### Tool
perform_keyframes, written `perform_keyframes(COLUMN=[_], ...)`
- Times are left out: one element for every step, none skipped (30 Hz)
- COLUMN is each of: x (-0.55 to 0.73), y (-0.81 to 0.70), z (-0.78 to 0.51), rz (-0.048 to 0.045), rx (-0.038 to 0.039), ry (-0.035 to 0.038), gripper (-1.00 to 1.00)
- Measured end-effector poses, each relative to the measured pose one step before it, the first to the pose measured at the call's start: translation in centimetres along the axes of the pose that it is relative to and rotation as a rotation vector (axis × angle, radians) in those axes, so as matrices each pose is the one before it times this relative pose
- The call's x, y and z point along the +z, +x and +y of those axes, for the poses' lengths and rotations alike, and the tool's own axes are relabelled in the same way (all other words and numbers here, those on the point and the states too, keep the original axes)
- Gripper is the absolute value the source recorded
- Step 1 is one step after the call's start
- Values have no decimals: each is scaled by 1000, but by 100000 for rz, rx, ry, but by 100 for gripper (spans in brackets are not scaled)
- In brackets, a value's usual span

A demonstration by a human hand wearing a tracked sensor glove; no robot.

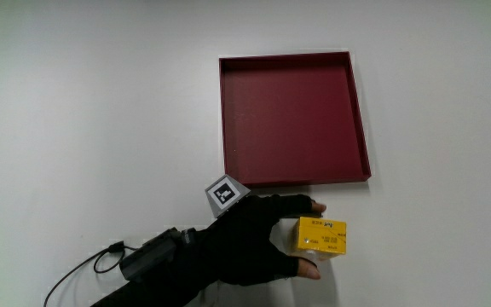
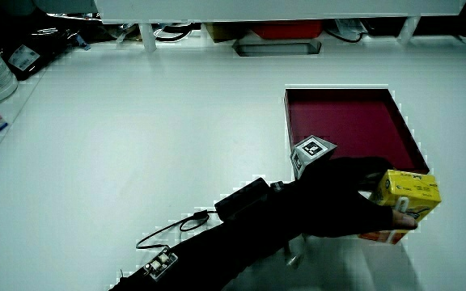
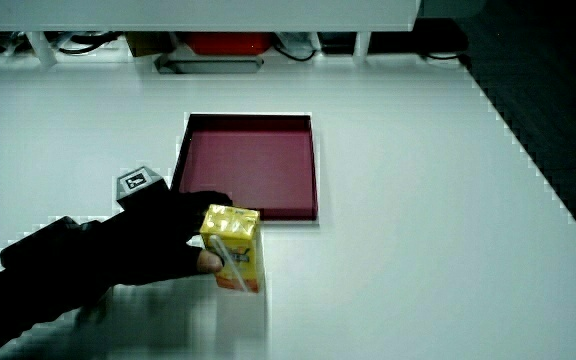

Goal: Pick ice redtea

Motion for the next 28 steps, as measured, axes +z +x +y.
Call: perform_keyframes(x=[-3, -3, 42, -11, -36, 23, 4, 20, 9, -2, 16, -9, 2, -14, 47, 21, 115, 165, 131, 163, 172, 235, 303, 300, 296, 379, 422, 445], y=[34, 34, -167, 24, 156, -146, 19, 2, -98, -9, -78, -64, -47, 155, 19, 233, 43, 402, 417, 608, 574, 495, 523, 525, 526, 455, 431, 390], z=[-6, -6, -21, -40, 18, 33, 15, -27, -31, -37, 12, 11, -32, -30, -44, -76, -72, -17, 41, 61, 58, 53, 60, 63, 66, 70, 98, 102], rz=[-210, -210, 1090, -1707, -1479, 599, 14, 94, 487, -450, 80, -1752, -351, -768, 271, -2271, -1756, -47, -1462, 55, -1160, -1435, -596, -596, -596, 538, 357, 1339], rx=[-204, -204, -123, 838, -37, -610, -147, 529, -903, 477, 398, -775, 302, -286, 625, -274, -475, -892, -1011, -1862, -635, -1379, -165, -165, -165, -1192, -1851, -344], ry=[158, 158, 7, 157, -11, 89, -177, -125, 274, 150, -263, 404, 320, 11, -183, 220, 680, 635, 58, 646, 293, 1447, 789, 789, 789, 1148, 1851, 1392], gripper=[71, 75, 79, 83, 87, 92, 96, 100, 100, 100, 100, 100, 100, 100, 100, 100, 100, 100, 100, 100, 100, 100, 100, 100, 100, 100, 100, 100])
